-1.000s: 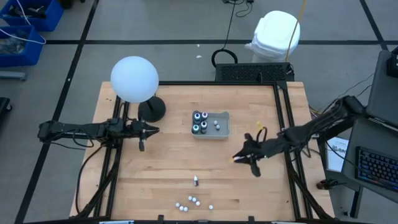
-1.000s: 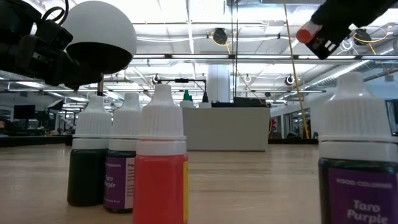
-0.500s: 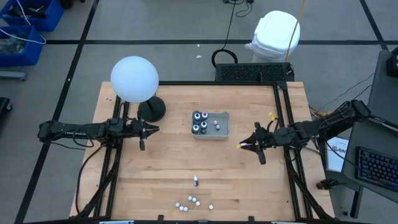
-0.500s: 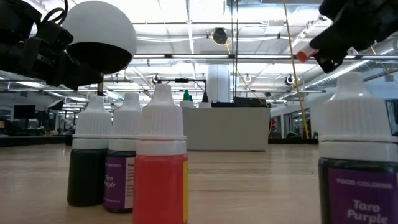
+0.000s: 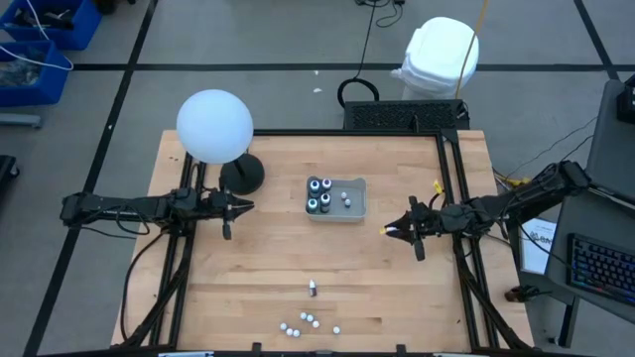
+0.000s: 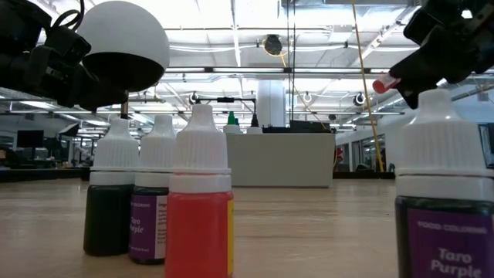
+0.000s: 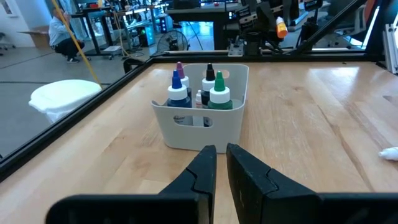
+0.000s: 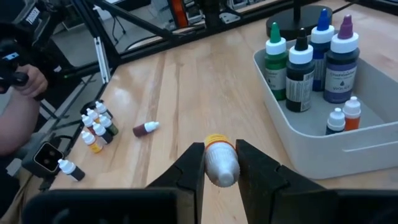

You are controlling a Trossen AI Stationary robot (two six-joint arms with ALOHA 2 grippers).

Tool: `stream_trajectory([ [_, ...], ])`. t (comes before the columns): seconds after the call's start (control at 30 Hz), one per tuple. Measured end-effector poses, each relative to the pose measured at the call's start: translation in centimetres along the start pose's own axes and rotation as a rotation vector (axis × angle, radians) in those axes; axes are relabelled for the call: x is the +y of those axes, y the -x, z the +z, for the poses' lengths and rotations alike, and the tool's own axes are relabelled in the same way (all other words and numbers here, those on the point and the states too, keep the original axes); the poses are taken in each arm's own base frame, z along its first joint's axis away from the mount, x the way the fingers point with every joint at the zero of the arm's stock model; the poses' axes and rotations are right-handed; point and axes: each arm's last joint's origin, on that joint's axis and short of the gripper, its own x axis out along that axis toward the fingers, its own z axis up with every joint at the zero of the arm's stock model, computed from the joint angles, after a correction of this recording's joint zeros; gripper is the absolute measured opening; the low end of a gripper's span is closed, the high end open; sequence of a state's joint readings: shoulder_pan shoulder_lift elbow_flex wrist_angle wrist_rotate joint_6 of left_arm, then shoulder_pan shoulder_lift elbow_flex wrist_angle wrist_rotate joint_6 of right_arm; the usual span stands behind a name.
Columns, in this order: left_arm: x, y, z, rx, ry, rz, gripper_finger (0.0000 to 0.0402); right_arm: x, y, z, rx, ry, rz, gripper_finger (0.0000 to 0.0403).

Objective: Pick & Place food coloring
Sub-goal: Put the right small orange food coloring bottle into the gray bin

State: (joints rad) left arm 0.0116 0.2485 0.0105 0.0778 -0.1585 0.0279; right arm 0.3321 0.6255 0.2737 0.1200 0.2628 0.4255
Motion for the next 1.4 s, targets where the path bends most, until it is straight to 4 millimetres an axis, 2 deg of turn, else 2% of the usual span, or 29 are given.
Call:
stream_trajectory([
  [0.37, 0.0, 0.0, 0.0, 0.000, 0.011, 0.000, 0.0047, 0.0, 0.0, 0.1, -0.012, -0.005, 0.002, 0.0063],
  [0.63, 0.0, 0.0, 0.0, 0.001, 0.011, -0.001, 0.0047, -0.3, -0.5, 0.7, -0.055, -0.080, -0.064, 0.0062],
  [0.8, 0.0, 0.0, 0.0, 0.000, 0.011, -0.001, 0.0047, 0.4, -1.6, 3.5, -0.065, -0.038, -0.053, 0.0061],
  [0.93, 0.0, 0.0, 0.0, 0.000, 0.011, 0.000, 0.0047, 0.8, -3.2, 6.5, 0.005, 0.004, -0.085, 0.0061],
  [1.23, 0.0, 0.0, 0.0, -0.001, 0.009, 0.000, 0.0047, 0.1, -8.8, 12.8, 0.378, 0.062, -0.291, 0.0061],
  [1.4, 0.0, 0.0, 0.0, 0.000, 0.007, 0.000, 0.0047, -0.9, -12.1, 15.6, 0.491, 0.103, -0.359, 0.0061],
])
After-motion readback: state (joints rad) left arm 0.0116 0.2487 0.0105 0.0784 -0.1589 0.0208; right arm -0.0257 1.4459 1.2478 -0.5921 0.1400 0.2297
